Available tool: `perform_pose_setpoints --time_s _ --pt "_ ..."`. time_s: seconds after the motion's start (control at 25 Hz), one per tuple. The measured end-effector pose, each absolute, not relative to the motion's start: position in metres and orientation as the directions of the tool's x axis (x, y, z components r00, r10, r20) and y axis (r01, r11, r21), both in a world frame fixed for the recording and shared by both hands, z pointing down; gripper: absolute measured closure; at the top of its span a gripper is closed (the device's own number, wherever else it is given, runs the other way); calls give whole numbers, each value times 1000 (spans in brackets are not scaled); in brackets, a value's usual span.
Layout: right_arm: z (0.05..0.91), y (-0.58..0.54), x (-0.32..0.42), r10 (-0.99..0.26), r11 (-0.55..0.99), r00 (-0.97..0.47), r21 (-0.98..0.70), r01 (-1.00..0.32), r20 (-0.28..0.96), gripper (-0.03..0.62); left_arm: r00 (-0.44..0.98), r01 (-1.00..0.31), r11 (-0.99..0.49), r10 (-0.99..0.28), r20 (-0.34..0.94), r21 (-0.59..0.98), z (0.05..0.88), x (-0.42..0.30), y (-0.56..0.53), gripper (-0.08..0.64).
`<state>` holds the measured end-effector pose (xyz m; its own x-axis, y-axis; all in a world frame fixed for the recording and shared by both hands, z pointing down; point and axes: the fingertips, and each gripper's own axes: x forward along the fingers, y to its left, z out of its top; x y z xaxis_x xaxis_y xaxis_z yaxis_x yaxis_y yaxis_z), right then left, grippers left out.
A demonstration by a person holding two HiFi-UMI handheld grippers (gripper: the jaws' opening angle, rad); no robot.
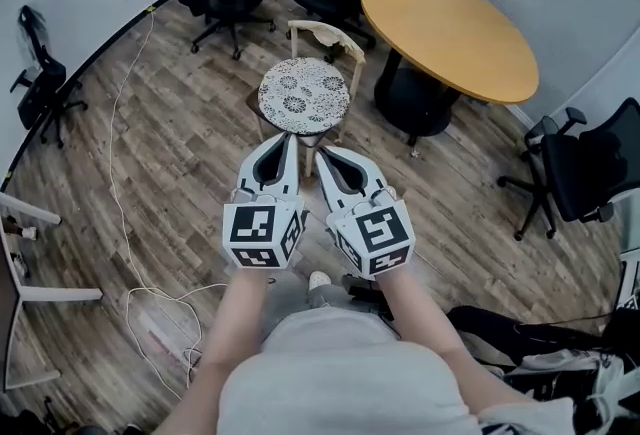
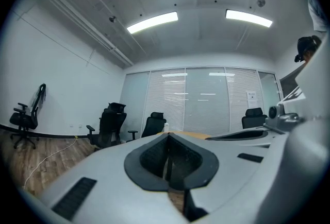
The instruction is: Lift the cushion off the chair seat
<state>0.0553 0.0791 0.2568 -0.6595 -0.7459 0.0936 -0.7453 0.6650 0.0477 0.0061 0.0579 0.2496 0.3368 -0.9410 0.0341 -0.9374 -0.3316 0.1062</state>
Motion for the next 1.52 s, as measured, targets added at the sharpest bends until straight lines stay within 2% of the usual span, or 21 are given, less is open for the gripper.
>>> perform_pose_setpoints --time_s 0.64,1.52 --pt "292 -29 44 -758 642 -635 1 -767 148 568 375 -920 -359 -922 92 156 290 -10 -45 558" --pt "333 -219 -6 -841 492 -489 -49 -869 231 568 517 -849 -482 -843 152 216 334 -70 -233 558"
